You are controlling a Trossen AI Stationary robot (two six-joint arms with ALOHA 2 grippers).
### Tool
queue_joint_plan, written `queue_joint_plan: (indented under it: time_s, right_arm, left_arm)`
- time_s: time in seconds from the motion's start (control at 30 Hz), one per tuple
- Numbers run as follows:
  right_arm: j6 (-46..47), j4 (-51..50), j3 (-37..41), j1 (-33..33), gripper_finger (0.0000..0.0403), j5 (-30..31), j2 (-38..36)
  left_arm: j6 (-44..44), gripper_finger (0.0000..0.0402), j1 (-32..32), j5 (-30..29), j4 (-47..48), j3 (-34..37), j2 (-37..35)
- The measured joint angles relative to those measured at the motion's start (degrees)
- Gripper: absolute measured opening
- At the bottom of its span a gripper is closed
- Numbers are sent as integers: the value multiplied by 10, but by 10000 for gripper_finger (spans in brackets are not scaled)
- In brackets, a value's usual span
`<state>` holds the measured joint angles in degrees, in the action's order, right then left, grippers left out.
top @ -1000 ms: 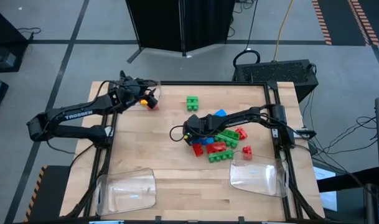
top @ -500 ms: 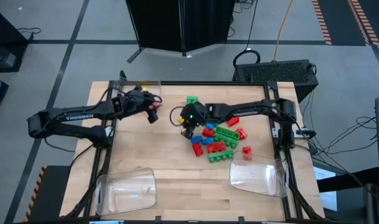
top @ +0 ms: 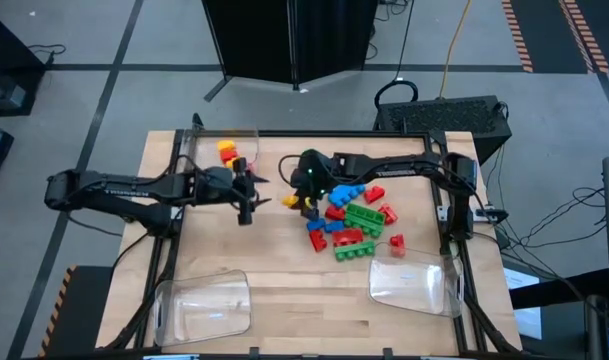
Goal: Sort blocks by size
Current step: Put the one-stud yellow game piece into the top transparent bin
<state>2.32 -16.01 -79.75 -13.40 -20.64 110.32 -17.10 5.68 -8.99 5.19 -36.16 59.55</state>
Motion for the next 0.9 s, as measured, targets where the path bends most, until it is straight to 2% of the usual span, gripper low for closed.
queue_joint_plan:
  time_s: [0.2, 0.33, 0.73, 0.9]
  right_arm:
    - [-10, 61, 0, -30, 121, -127, 0]
    - [4, 112, 0, -41, 121, -212, 0]
    - [1, 124, 0, -10, 121, -233, 0]
    - [3, 125, 0, -11, 121, -258, 0]
  left_arm:
    - [-116, 244, -34, 3, -16, 0, 2]
    - [-177, 244, -40, 27, -31, 0, 14]
    - [-184, 244, -75, 30, -79, 0, 32]
    - [-254, 244, -95, 34, -83, 0, 44]
